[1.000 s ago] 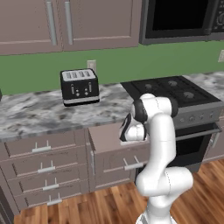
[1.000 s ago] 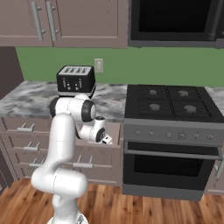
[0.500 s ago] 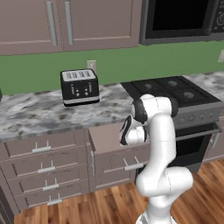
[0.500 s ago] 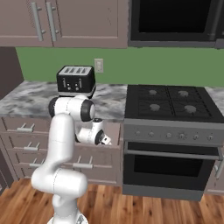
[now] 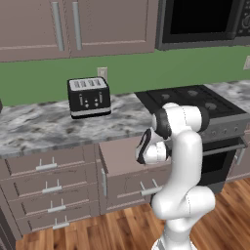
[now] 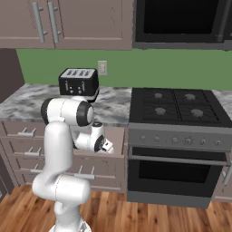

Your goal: Restock the sink supplies by placing the sponge and soap dispenser on the counter and next to the sink. Make sure the soap dispenser is upright.

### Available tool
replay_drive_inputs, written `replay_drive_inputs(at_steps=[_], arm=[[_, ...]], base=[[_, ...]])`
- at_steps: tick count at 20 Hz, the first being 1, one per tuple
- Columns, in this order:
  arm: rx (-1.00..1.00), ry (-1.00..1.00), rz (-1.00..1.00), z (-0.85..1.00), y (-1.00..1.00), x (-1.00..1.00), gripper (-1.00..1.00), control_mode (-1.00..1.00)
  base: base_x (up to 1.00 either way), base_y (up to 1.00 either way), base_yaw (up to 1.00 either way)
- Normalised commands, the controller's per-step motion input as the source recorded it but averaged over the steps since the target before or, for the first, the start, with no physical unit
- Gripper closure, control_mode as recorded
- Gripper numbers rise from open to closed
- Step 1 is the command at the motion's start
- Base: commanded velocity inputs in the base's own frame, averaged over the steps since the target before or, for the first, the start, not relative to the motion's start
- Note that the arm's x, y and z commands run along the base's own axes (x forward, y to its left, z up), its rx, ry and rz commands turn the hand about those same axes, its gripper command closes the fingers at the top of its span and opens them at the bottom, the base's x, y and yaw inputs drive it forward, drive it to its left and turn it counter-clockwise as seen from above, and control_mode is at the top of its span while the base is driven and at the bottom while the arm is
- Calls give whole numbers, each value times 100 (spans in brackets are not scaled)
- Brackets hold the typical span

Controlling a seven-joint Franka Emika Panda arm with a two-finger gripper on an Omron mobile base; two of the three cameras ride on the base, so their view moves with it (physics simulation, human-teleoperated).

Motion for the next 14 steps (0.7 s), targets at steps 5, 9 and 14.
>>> replay_drive_inputs(at_steps=[5,9,14], arm=[[0,-1,0,100,0,10,100,-100],[0,0,0,100,0,0,100,-100],[-1,0,0,100,0,-3,100,-100]], base=[[0,0,0],[0,0,0],[0,0,0]])
